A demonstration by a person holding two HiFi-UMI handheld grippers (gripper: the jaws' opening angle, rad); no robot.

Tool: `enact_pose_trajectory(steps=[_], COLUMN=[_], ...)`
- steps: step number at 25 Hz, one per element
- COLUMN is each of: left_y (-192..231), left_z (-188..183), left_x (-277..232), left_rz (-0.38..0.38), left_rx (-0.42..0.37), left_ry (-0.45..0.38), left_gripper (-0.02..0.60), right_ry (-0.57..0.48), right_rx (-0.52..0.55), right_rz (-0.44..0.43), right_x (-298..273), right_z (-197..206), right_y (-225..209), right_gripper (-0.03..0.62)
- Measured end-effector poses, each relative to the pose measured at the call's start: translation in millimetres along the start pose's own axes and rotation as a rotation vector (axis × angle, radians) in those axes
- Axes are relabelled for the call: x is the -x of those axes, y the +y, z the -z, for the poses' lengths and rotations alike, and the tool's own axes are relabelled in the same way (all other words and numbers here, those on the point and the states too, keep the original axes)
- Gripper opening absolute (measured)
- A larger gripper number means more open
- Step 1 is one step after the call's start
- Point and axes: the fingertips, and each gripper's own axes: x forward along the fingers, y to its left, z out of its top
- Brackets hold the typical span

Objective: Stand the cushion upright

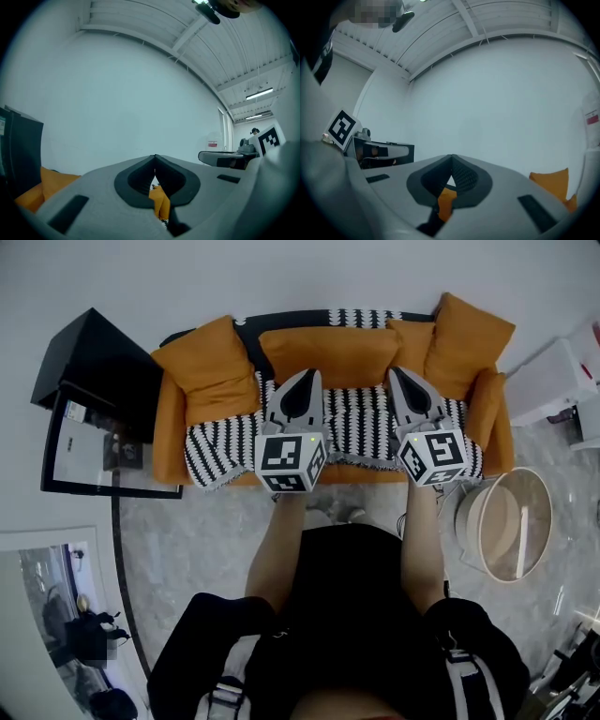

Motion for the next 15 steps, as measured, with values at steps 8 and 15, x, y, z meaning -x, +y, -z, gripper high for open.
enact_pose_trajectory(steps=[8,15], left_y=[11.7,19.3], left_z=[-7.4,1.2], left_x=[-2.3,-1.2], left_rz=[-0.020,-0.005], left_rx=[0.005,0.020], left_ry=[0.005,0.012], left_gripper=[0.009,0.009], right_ry=[0.010,0.032], right_rx=[-0.001,0.001], right_rz=[0.014,0.005], right_x=[-3.6,-10.0], right_z=[-5.3,7.4], right_y=[-0.8,10.2], right_gripper=[0.009,0.009])
